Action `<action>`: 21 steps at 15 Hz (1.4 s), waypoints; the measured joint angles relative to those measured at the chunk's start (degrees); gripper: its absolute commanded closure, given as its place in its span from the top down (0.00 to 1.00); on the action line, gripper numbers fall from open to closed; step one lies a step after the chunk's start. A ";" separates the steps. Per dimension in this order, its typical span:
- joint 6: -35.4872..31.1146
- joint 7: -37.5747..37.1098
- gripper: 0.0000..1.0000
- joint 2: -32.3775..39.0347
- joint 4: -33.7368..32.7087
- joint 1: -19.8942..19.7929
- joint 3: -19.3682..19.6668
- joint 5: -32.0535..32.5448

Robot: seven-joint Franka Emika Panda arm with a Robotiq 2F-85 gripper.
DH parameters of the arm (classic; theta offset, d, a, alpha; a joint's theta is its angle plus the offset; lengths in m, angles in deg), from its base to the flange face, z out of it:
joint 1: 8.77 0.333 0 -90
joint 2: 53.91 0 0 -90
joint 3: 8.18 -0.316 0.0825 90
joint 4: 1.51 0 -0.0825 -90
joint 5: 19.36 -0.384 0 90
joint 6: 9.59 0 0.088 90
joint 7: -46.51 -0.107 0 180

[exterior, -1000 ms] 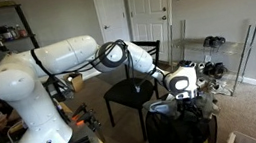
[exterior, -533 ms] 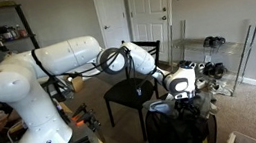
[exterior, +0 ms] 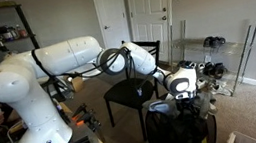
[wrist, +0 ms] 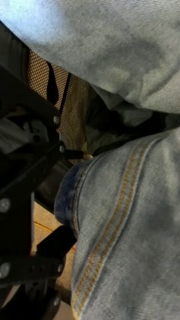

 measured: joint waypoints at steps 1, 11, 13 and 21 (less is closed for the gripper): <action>-0.04 -0.06 0.33 0.00 -0.15 -0.14 0.00 0.00; -5.12 -0.87 0.04 0.05 0.83 0.71 5.90 -11.26; -6.32 -0.87 0.04 0.05 1.15 0.73 6.01 -12.76; -20.80 -0.87 0.04 0.11 4.72 0.94 4.12 -17.32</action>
